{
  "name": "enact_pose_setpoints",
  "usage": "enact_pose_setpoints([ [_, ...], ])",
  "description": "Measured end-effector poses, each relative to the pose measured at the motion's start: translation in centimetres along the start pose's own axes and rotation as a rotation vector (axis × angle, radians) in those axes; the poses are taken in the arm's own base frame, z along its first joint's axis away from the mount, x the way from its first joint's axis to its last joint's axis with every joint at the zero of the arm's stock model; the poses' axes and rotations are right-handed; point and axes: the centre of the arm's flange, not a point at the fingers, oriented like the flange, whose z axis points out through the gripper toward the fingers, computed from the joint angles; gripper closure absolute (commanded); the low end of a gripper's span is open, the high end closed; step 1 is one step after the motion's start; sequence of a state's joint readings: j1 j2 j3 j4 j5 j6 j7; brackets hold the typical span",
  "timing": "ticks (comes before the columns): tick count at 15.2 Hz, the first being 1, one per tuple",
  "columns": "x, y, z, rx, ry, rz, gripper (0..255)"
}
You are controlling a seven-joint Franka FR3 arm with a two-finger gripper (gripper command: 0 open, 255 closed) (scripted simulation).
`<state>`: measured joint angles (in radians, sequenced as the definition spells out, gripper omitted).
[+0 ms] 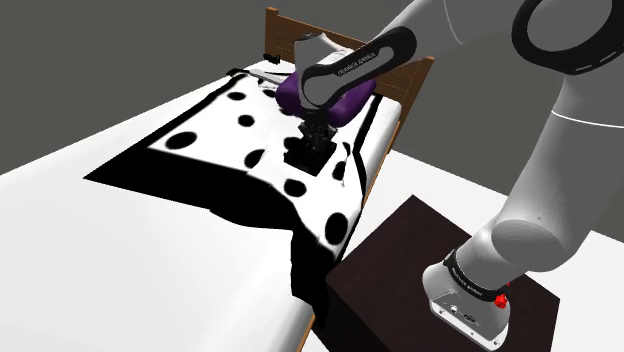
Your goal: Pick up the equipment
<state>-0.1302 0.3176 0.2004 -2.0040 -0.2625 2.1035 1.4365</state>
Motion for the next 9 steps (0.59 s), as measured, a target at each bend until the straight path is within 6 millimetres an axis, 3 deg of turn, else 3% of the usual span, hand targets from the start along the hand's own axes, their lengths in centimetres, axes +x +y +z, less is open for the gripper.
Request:
enact_pose_setpoints([
  [9,0.4,1.0,-4.5,0.0,0.0,0.0,255],
])
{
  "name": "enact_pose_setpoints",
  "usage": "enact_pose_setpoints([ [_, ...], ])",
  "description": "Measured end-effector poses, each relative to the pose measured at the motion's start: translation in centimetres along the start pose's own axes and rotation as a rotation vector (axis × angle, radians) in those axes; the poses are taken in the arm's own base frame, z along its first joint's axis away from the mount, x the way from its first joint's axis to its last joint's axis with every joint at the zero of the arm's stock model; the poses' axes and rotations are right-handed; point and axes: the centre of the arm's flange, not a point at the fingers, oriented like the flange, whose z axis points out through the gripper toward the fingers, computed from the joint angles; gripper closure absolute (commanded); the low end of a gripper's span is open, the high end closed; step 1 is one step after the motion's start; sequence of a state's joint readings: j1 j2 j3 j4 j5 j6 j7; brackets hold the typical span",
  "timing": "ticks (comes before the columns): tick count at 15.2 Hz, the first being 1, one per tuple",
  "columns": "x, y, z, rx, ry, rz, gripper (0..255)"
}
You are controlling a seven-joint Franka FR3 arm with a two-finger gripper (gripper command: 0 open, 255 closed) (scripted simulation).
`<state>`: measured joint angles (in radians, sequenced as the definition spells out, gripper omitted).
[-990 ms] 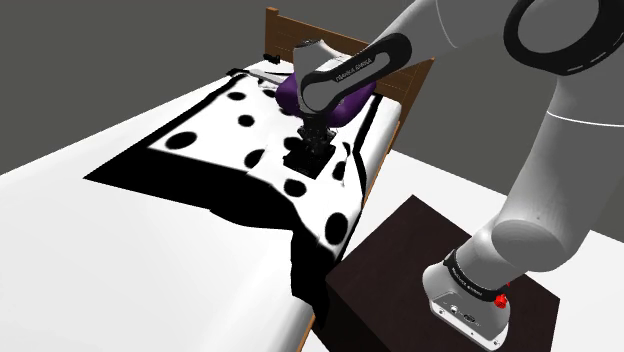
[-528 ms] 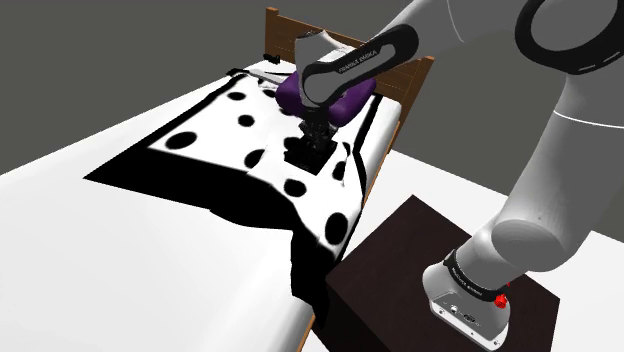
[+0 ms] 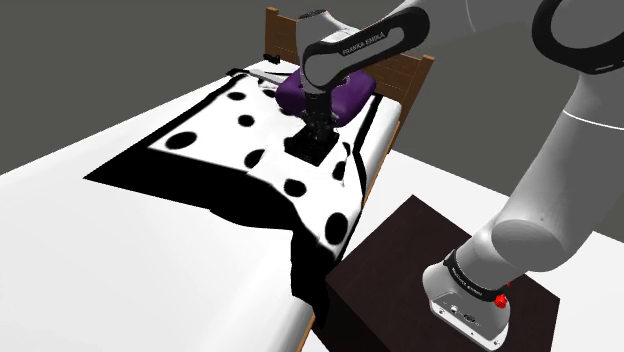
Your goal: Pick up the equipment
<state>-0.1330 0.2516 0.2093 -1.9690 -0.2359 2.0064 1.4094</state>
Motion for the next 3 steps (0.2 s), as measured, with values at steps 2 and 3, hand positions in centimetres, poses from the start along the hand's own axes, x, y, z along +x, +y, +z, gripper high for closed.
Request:
enact_pose_setpoints([
  [2,0.12,0.44,-1.1,0.0,0.0,0.0,255],
  [3,0.16,0.45,-1.41,0.0,0.0,0.0,255],
])
